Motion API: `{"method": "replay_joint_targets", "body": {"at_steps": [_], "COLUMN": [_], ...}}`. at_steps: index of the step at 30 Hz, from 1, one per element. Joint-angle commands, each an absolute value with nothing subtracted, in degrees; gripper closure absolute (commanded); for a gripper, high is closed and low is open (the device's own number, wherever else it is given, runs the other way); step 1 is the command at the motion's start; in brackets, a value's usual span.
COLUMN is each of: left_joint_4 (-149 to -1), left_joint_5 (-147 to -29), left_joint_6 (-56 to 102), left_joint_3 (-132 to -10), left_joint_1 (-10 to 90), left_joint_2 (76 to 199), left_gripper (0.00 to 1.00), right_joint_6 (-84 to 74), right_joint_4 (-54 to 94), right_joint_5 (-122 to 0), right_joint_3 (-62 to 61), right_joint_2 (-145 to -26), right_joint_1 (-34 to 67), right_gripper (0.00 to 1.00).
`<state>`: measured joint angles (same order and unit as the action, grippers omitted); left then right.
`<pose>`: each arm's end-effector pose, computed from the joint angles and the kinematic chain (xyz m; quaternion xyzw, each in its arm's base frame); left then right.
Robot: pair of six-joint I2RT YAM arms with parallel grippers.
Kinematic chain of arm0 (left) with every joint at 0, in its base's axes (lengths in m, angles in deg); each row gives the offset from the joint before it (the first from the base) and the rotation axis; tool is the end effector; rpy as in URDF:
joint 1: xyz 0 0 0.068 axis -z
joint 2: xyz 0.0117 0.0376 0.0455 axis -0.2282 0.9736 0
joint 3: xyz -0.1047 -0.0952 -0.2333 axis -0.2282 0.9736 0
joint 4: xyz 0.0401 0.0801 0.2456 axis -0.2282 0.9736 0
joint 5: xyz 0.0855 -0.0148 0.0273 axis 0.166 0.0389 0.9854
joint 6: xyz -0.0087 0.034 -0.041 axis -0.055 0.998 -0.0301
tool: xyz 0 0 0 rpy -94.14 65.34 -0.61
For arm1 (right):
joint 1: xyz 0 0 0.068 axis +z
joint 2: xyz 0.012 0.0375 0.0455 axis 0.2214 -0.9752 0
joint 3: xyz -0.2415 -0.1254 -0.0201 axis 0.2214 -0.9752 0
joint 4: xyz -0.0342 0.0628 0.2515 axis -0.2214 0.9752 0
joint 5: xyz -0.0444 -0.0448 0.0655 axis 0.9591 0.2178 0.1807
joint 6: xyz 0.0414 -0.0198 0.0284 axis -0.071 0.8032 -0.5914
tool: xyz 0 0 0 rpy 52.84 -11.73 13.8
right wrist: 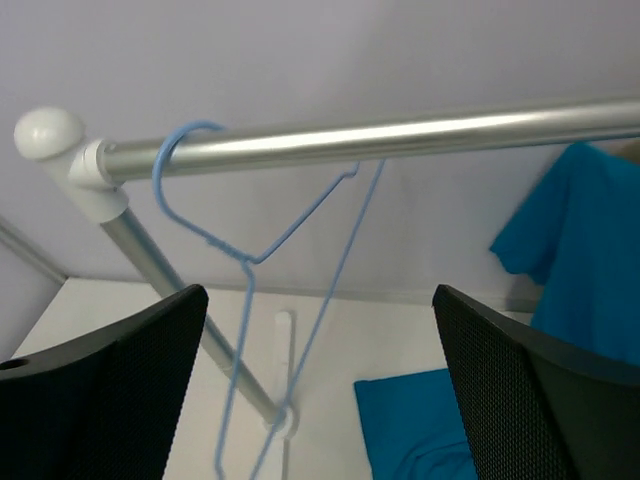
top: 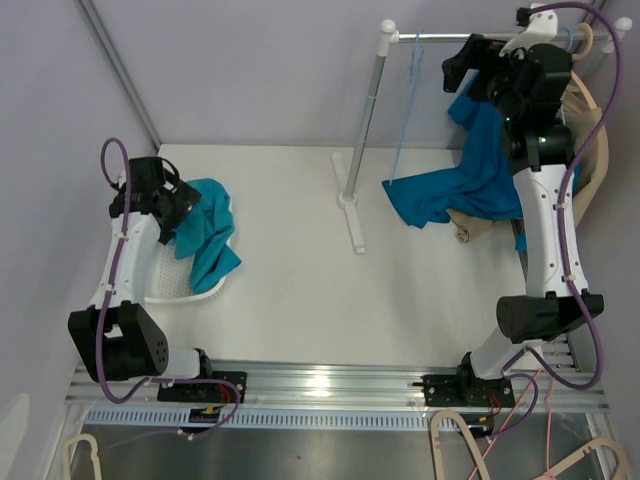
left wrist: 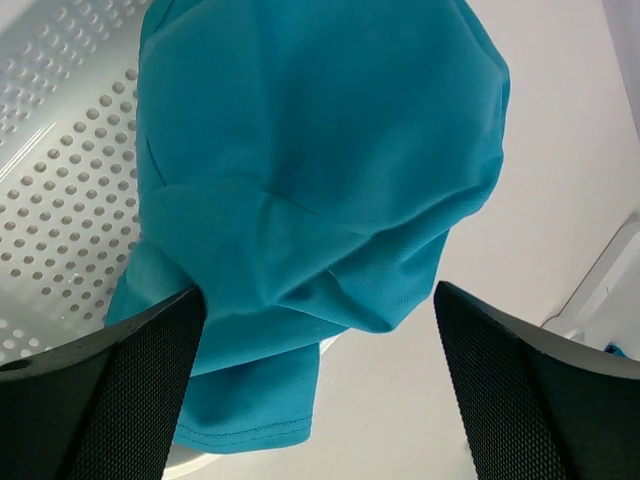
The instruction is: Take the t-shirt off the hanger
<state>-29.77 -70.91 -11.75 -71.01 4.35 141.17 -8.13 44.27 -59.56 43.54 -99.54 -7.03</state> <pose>0.2861 0.0502 0.3183 -0.4553 0.8199 -0.0390 0.3449 0.3487 0.0393 0.5335 -0.0155 0.7060 0.1354 0.6950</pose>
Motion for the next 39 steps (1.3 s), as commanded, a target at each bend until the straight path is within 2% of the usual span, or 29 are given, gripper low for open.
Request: {"method": "replay_joint_targets", "body": {"at_steps": [1, 5, 8, 14, 22, 30, 37, 39], "left_joint_4": [-29.16, -28.98, -29.52, -31.27, -39.26, -44.27, -45.33, -45.68], "left_joint_5": [-68.40, -66.63, -65.77, -66.54, -69.71, -71.38, -72.17, -72.87], "left_joint_6": [-12.40, -10.39, -8.45, -3.34, -1.06, 3.68, 4.04, 3.78], "left_joint_3": [-73.14, -75.51, -78.92, -85.62, -83.78, -83.69, -81.76, -81.06], "left_joint_1": [5.01, 7.73, 12.39, 22.50, 31.81, 36.83, 37.71, 37.89], "left_joint_2": [139.78, 135.04, 133.01, 129.23, 125.27, 130.01, 130.81, 130.46], "left_gripper": [0.00, 0.01, 0.01, 0.01, 0.00, 0.01, 0.00, 0.01], "right_joint_6": [-5.74, -4.16, -4.68, -6.17, -5.30, -7.05, -5.74, -4.68], "right_joint_4": [49.71, 59.98, 62.20, 62.12, 58.79, 53.42, 51.40, 50.69], "right_joint_5": [-52.79, -47.51, -46.36, -52.76, -62.34, -66.57, -68.15, -67.54], "right_joint_3": [49.20, 56.93, 57.21, 56.51, 55.46, 54.05, 58.97, 58.88], "right_joint_2": [-96.82, -100.51, -101.48, -103.33, -106.67, -111.85, -118.00, -118.97], "right_joint_1": [-9.80, -15.31, -18.41, -25.36, -30.63, -31.34, -30.81, -30.81], "right_gripper": [0.01, 0.01, 0.01, 0.01, 0.04, 0.14, 0.12, 0.15]}}
